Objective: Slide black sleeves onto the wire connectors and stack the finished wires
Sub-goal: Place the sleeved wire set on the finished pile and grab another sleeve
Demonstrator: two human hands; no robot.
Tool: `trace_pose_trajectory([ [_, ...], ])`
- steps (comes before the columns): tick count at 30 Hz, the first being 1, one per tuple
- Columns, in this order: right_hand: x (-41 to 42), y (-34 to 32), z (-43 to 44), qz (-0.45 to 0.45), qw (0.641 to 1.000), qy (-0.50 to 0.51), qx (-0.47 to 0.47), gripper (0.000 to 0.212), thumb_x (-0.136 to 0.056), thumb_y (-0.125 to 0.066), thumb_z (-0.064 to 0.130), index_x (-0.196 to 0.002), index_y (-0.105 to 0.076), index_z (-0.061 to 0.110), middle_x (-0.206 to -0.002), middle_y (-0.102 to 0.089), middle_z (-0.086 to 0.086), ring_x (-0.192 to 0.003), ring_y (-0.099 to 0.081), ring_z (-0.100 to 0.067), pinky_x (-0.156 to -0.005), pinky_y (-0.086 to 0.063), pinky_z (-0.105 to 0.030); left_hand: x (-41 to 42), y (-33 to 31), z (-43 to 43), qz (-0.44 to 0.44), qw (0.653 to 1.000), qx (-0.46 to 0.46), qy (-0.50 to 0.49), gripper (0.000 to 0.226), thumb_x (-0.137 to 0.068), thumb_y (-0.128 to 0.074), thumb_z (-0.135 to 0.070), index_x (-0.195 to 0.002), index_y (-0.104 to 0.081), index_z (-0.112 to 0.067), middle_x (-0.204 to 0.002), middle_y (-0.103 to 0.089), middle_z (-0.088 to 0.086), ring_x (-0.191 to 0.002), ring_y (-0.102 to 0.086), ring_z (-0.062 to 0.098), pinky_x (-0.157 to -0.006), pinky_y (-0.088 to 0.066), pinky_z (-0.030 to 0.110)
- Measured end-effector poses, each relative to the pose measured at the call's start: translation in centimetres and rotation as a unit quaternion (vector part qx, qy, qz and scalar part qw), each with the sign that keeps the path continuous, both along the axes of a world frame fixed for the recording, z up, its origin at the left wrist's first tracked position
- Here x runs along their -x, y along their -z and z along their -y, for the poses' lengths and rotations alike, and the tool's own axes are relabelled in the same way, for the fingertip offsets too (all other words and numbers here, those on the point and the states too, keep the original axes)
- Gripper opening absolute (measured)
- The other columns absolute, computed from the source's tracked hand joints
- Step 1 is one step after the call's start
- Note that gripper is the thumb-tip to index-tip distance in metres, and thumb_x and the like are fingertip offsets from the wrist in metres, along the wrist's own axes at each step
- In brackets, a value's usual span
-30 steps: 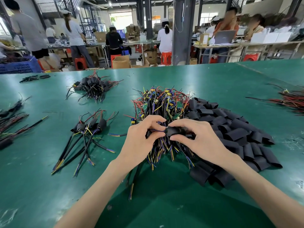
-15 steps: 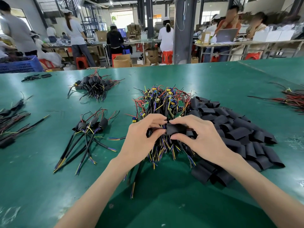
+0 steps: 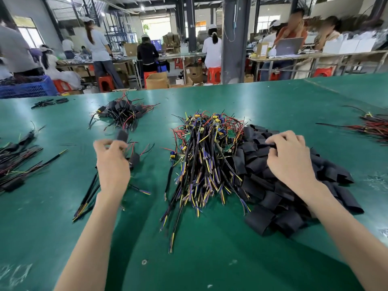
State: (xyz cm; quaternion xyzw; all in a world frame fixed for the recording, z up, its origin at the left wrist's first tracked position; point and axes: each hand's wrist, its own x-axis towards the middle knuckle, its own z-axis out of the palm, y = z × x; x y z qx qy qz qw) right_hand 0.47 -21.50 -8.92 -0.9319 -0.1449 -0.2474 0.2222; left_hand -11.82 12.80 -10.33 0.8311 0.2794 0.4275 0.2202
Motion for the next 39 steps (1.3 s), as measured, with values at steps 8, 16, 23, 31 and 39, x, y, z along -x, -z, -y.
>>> trace_pose_trajectory([
  [8, -2.0, 0.0, 1.7, -0.013, 0.999, 0.041, 0.017, 0.035, -0.083, -0.048, 0.001, -0.115, -0.061, 0.01, -0.118, -0.053, -0.014, -0.11, -0.04, -0.036, -0.086, -0.036, -0.044, -0.6, 0.9, 0.2, -0.178, 0.978, -0.014, -0.107, 0.036, -0.081, -0.053, -0.001, -0.113, -0.067, -0.008, -0.12, -0.048, 0.021, -0.109, -0.04, 0.039, -0.092, -0.031, 0.044],
  [16, -5.8, 2.6, 0.6, -0.049, 0.981, -0.064, 0.175, 0.053, -0.093, -0.041, 0.012, -0.144, -0.033, 0.025, -0.154, -0.025, 0.004, -0.142, -0.017, -0.017, -0.111, -0.018, -0.04, -3.5, -3.5, 7.0, -0.015, 0.997, -0.05, 0.062, 0.027, -0.089, -0.052, -0.009, -0.11, -0.067, -0.016, -0.118, -0.056, 0.012, -0.114, -0.042, 0.033, -0.095, -0.033, 0.041],
  [23, -6.2, 3.4, 0.5, -0.075, 0.98, -0.054, 0.176, 0.041, -0.096, -0.04, 0.02, -0.137, -0.04, 0.015, -0.133, -0.038, -0.007, -0.121, -0.029, -0.029, -0.1, -0.028, -0.042, -10.9, -8.4, 11.2, -0.082, 0.975, -0.016, 0.204, 0.024, -0.094, -0.046, -0.016, -0.108, -0.065, -0.009, -0.109, -0.066, 0.007, -0.097, -0.058, 0.022, -0.083, -0.043, 0.025],
  [31, -6.1, 3.4, 0.7, -0.081, 0.98, -0.057, 0.17, 0.028, -0.096, -0.042, 0.025, -0.118, -0.056, 0.014, -0.126, -0.04, -0.006, -0.116, -0.026, -0.026, -0.097, -0.024, -0.042, -14.8, -8.9, 10.0, -0.222, 0.963, 0.053, 0.144, 0.022, -0.085, -0.058, -0.013, -0.066, -0.05, -0.004, -0.074, -0.054, 0.012, -0.073, -0.052, 0.03, -0.063, -0.041, 0.028],
  [39, -5.8, 3.0, 0.7, -0.05, 0.983, -0.061, 0.167, 0.036, -0.096, -0.047, 0.025, -0.131, -0.048, 0.017, -0.126, -0.047, -0.005, -0.119, -0.03, -0.025, -0.096, -0.023, -0.039, -13.9, -10.9, 12.5, -0.056, 0.973, 0.045, 0.217, 0.02, -0.095, -0.047, -0.009, -0.107, -0.062, -0.004, -0.104, -0.065, 0.015, -0.095, -0.06, 0.03, -0.081, -0.051, 0.036],
])
